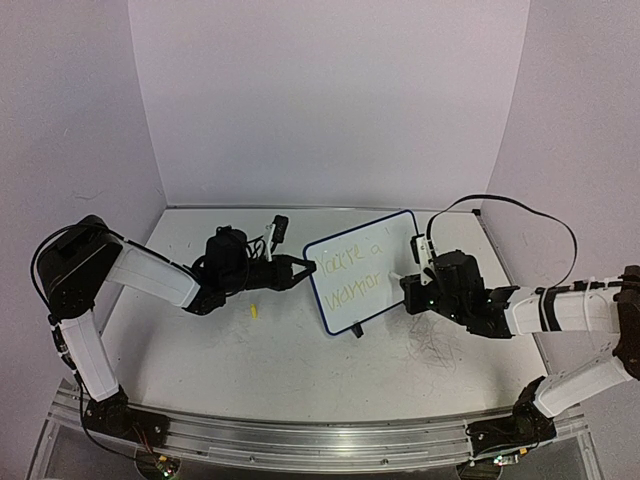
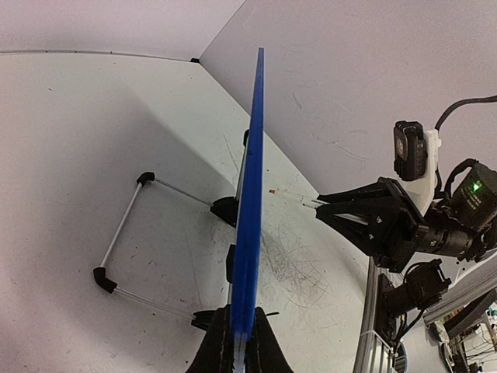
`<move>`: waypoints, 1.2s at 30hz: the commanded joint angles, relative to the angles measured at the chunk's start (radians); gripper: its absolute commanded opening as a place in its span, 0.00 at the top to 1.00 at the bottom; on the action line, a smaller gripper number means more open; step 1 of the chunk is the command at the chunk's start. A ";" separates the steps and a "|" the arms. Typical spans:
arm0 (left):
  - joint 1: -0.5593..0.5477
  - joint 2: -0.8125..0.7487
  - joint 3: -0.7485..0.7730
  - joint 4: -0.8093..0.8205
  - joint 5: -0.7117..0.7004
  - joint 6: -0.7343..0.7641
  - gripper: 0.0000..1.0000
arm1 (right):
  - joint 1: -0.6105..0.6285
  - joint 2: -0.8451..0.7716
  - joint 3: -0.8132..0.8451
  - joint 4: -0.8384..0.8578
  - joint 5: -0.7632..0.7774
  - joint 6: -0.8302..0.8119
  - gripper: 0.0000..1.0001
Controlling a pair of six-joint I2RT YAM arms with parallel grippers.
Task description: Write a sentence on the whiteboard
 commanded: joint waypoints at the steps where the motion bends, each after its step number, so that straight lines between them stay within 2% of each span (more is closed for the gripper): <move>1: 0.001 -0.029 -0.001 -0.031 0.019 0.003 1.00 | -0.005 0.017 0.048 0.030 -0.010 -0.014 1.00; 36: 0.001 -0.028 0.003 -0.031 0.026 0.005 1.00 | -0.021 0.116 0.098 0.046 0.000 -0.002 1.00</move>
